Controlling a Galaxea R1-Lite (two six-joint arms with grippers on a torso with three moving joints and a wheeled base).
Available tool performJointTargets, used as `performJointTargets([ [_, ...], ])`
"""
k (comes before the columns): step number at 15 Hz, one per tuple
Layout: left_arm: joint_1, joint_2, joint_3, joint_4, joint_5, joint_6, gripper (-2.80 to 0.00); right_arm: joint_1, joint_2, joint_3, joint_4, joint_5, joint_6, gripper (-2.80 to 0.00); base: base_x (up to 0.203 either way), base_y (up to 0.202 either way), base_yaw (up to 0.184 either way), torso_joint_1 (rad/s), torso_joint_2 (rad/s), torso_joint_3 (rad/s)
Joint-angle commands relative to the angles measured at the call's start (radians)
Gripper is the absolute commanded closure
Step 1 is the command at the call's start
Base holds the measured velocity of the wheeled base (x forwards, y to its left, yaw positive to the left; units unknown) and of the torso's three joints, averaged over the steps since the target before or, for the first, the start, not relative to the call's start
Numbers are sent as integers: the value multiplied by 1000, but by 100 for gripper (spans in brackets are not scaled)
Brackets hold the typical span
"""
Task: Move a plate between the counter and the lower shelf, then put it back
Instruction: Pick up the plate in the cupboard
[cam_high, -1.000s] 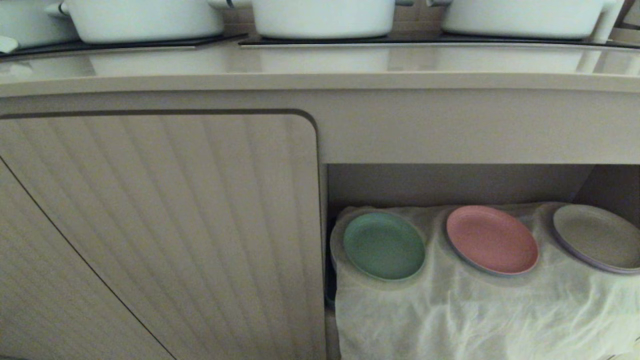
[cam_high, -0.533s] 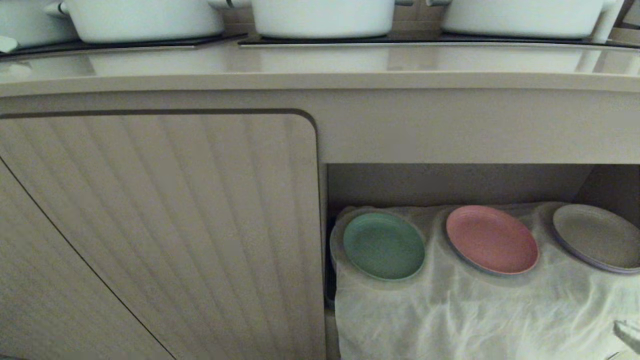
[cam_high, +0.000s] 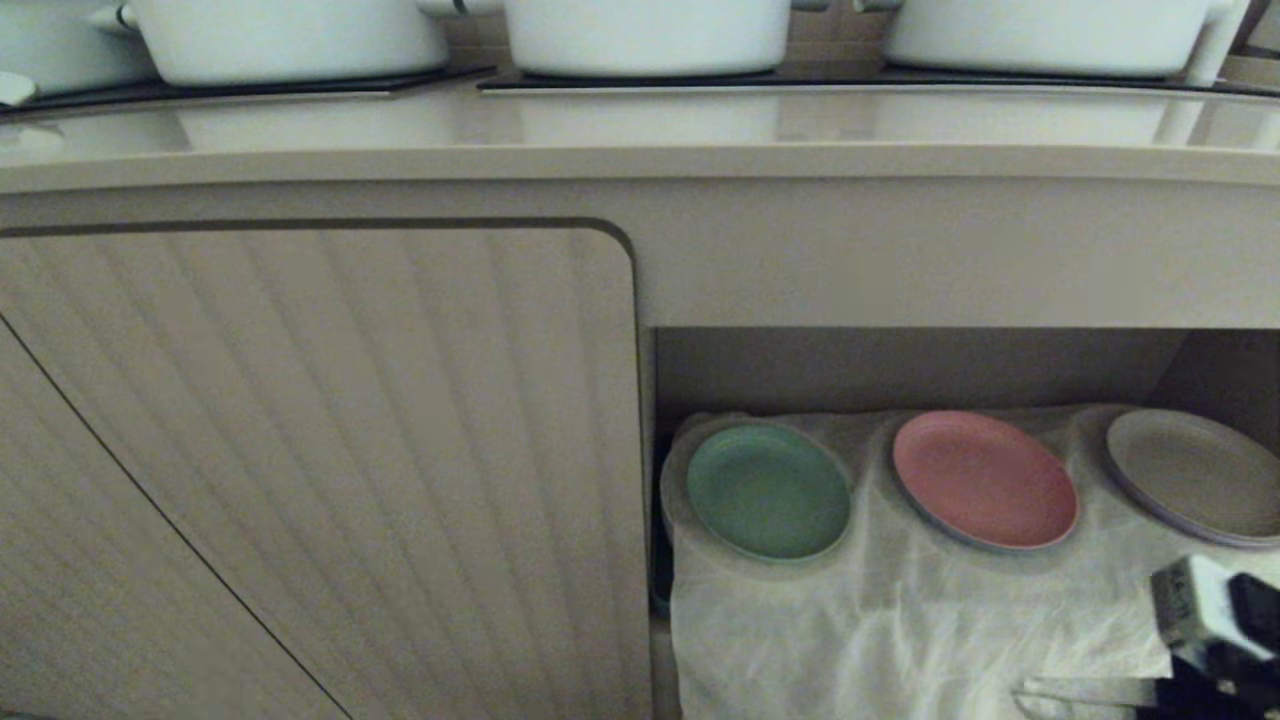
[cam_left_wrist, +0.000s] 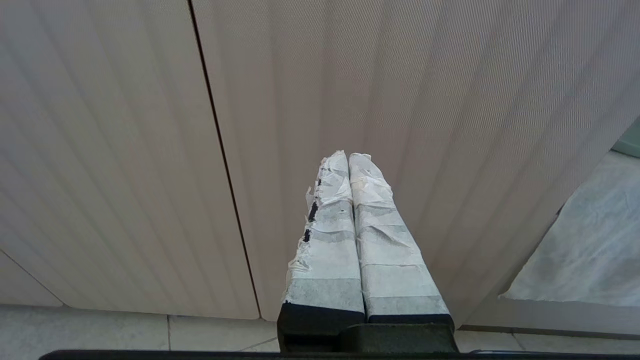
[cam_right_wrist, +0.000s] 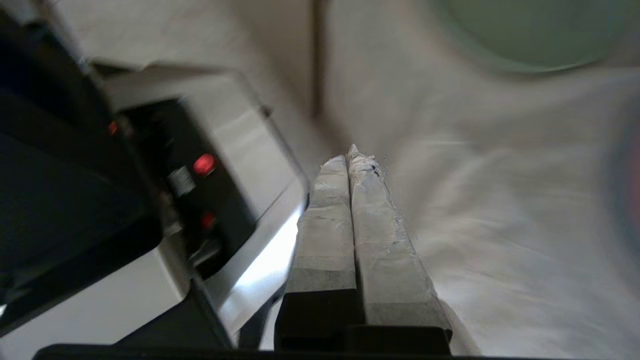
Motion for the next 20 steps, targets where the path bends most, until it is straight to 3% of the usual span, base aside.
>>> performJointTargets([
  [1, 0, 0, 0, 0, 0, -1, 0, 45, 204, -1, -48, 4, -1, 0, 0, 0, 0, 0, 0, 0],
  [4, 0, 0, 0, 0, 0, -1, 0, 65, 357, -5, -187, 4, 56, 0, 0, 0, 0, 0, 0, 0],
  [9, 0, 0, 0, 0, 0, -1, 0, 68, 441, -66, -261, 2, 296, 0, 0, 0, 0, 0, 0, 0],
  [15, 0, 0, 0, 0, 0, -1, 0, 65, 538, -186, -306, -110, 545, 0, 0, 0, 0, 0, 0, 0],
  [17, 0, 0, 0, 0, 0, -1, 0, 63, 596, -227, -299, -163, 581, 0, 0, 0, 0, 0, 0, 0],
  [20, 0, 0, 0, 0, 0, -1, 0, 65, 684, -310, -298, -178, 641, 0, 0, 0, 0, 0, 0, 0],
])
